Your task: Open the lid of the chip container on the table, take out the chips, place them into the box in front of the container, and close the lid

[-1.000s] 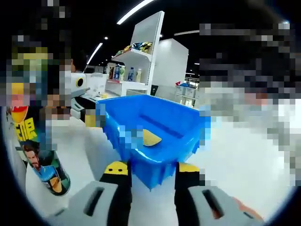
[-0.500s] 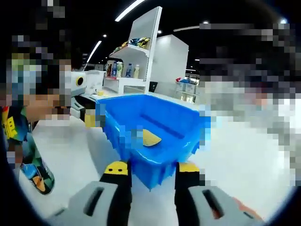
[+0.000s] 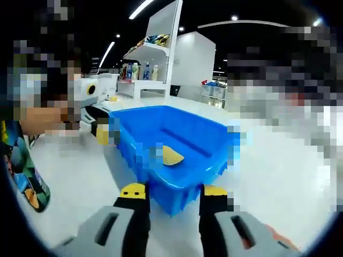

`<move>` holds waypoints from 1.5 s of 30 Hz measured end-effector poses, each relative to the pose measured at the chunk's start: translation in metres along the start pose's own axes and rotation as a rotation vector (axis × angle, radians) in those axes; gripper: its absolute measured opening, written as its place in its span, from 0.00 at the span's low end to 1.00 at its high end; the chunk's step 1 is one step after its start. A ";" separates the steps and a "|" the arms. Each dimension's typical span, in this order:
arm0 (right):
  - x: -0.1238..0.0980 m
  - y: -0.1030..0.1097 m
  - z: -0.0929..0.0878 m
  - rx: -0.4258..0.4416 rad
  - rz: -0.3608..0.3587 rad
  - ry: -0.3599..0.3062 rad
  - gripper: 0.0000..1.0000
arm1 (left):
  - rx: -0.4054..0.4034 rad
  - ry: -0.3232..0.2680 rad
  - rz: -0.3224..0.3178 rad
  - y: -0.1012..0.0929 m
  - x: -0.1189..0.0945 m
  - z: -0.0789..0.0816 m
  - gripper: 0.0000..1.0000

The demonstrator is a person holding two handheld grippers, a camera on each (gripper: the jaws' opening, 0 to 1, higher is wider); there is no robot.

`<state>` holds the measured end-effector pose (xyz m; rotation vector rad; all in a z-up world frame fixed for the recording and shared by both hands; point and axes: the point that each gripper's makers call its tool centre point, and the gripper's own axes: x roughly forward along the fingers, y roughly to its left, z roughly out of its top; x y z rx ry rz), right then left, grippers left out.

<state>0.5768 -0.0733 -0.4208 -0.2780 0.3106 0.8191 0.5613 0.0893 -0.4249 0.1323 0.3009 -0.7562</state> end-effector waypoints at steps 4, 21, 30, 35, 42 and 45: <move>-0.001 0.001 -0.001 0.009 0.004 -0.002 0.34 | -0.004 -0.002 0.000 0.000 0.000 -0.001 0.37; -0.003 0.002 -0.004 -0.053 -0.018 0.014 0.37 | -0.014 -0.023 -0.001 0.001 -0.001 -0.002 0.39; -0.011 0.000 -0.012 -0.019 -0.040 0.052 0.47 | -0.044 -0.002 0.024 0.003 -0.011 -0.011 0.49; -0.020 0.002 -0.015 -0.017 -0.061 0.069 0.48 | -0.056 0.016 0.024 0.000 -0.024 -0.012 0.54; -0.037 0.003 -0.017 0.027 -0.075 0.071 0.52 | -0.048 0.019 0.038 -0.004 -0.043 -0.008 0.56; -0.046 0.007 -0.016 0.022 -0.083 0.072 0.53 | -0.038 0.027 0.036 -0.008 -0.054 -0.007 0.56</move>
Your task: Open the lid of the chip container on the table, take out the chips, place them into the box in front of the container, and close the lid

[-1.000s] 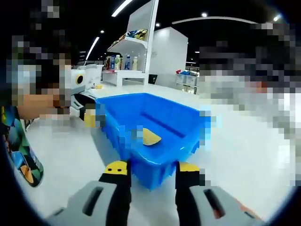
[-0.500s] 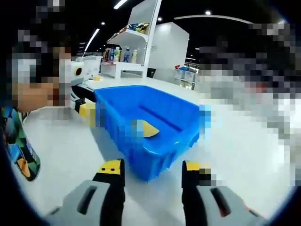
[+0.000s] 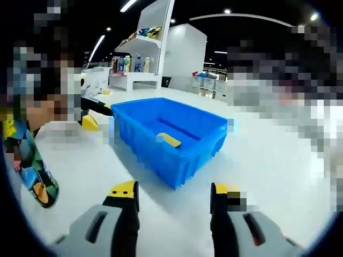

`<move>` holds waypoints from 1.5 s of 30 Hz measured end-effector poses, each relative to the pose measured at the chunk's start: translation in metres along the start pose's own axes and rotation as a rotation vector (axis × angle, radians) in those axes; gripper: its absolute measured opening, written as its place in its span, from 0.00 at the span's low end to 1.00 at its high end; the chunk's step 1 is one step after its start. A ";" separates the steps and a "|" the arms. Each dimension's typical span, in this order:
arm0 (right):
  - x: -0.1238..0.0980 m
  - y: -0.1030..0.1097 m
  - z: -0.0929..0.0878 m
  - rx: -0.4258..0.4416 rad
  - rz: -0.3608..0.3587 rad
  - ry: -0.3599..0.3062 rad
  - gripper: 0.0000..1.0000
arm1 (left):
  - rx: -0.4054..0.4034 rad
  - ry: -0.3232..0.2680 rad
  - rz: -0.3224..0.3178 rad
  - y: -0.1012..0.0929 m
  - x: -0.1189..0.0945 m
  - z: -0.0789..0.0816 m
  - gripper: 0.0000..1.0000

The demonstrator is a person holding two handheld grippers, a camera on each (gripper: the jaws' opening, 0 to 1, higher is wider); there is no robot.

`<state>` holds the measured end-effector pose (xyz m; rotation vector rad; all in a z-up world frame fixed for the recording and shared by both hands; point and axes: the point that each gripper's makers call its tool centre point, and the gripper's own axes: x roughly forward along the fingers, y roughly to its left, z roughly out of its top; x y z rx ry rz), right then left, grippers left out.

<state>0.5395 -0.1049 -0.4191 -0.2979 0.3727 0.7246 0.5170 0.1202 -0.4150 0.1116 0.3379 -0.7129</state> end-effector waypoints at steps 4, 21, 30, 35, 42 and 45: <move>-0.015 0.006 -0.002 -0.010 -0.009 0.006 0.54 | -0.024 -0.014 -0.022 -0.010 -0.015 0.004 0.60; -0.088 0.027 -0.014 -0.001 -0.037 0.025 0.59 | -0.035 0.025 -0.026 -0.050 -0.087 -0.001 0.71; -0.127 0.051 -0.013 0.001 -0.014 0.057 0.60 | 0.030 0.038 -0.029 -0.078 -0.119 0.007 0.71; -0.144 0.057 -0.015 -0.026 -0.026 0.085 0.61 | 0.022 0.059 -0.075 -0.098 -0.131 0.009 0.77; -0.163 0.058 -0.021 -0.004 -0.043 0.111 0.61 | 0.063 0.107 -0.095 -0.118 -0.140 0.004 0.80; -0.169 0.058 -0.020 -0.004 -0.047 0.114 0.61 | 0.074 0.125 -0.097 -0.123 -0.143 0.002 0.79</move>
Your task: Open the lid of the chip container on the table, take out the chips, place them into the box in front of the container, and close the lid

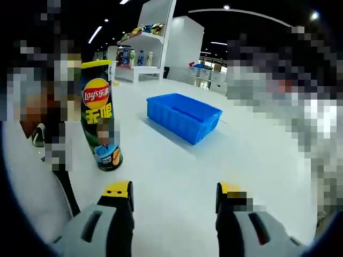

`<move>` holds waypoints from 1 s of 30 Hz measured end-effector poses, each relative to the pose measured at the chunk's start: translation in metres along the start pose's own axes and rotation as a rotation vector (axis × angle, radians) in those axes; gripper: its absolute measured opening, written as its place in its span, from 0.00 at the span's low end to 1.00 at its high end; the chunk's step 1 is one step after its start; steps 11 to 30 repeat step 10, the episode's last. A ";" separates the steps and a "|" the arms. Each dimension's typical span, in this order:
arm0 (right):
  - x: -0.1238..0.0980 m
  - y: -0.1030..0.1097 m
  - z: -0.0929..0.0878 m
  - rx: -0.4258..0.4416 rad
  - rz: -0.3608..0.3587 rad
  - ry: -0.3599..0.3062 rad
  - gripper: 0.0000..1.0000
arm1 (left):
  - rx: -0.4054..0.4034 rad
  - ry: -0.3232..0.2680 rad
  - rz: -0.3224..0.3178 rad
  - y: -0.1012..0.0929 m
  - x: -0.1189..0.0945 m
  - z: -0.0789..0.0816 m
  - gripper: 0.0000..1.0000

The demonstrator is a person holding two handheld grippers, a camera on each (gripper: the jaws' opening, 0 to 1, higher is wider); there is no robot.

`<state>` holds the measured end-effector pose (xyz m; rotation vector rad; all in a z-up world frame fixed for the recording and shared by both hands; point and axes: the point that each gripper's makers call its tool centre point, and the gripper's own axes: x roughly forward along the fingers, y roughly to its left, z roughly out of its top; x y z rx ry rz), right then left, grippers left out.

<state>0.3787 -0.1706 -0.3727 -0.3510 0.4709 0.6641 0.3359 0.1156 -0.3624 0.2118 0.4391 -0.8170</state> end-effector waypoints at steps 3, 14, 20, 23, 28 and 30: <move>-0.006 -0.001 0.001 -0.004 -0.007 0.001 0.61 | 0.014 0.003 0.002 -0.004 -0.002 0.001 0.79; -0.007 0.002 0.000 -0.006 0.004 0.010 0.61 | 0.013 -0.009 -0.019 -0.006 0.000 0.002 0.79; -0.007 0.002 0.000 -0.006 0.004 0.010 0.61 | 0.013 -0.009 -0.019 -0.006 0.000 0.002 0.79; -0.007 0.002 0.000 -0.006 0.004 0.010 0.61 | 0.013 -0.009 -0.019 -0.006 0.000 0.002 0.79; -0.007 0.002 0.000 -0.006 0.004 0.010 0.61 | 0.013 -0.009 -0.019 -0.006 0.000 0.002 0.79; -0.007 0.002 0.000 -0.006 0.004 0.010 0.61 | 0.013 -0.009 -0.019 -0.006 0.000 0.002 0.79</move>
